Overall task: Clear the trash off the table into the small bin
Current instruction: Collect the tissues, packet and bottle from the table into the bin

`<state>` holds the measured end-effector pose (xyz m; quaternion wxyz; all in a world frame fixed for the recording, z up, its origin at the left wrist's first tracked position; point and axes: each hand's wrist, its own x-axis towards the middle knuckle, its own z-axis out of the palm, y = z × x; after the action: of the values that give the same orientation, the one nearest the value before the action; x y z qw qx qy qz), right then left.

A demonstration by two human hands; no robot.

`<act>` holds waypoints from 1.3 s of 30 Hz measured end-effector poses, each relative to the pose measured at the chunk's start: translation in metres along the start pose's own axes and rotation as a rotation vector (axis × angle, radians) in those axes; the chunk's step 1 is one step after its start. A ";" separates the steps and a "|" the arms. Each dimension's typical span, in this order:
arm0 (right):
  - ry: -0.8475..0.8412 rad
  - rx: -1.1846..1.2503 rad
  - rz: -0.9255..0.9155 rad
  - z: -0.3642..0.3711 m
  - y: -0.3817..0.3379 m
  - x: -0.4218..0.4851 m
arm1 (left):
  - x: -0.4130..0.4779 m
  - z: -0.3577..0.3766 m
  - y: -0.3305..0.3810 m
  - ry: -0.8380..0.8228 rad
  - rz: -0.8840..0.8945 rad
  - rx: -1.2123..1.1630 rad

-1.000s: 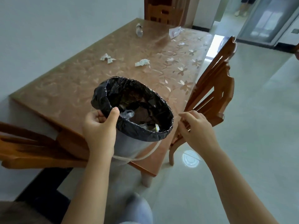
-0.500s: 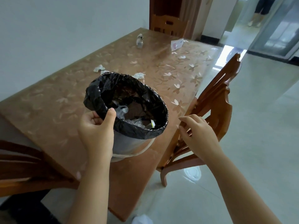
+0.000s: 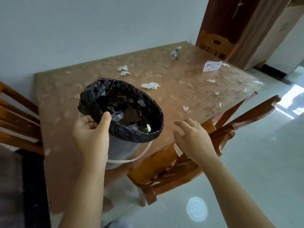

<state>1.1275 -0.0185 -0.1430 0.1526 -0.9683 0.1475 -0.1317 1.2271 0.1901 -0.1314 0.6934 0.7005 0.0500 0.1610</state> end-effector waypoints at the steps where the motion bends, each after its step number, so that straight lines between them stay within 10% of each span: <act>1: -0.012 0.000 -0.024 -0.003 0.009 0.004 | -0.006 0.006 0.001 0.031 -0.006 -0.018; 23: -0.272 0.131 -0.274 0.060 0.101 0.237 | 0.048 0.130 -0.026 0.393 -0.043 0.333; 39: -0.442 0.409 -0.118 0.207 0.147 0.420 | 0.101 0.230 -0.037 0.566 -0.132 0.405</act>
<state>1.5410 -0.2356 -0.2944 0.3649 -0.9295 0.0247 0.0468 1.3958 0.0013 -0.1490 0.5082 0.7467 0.3160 0.2905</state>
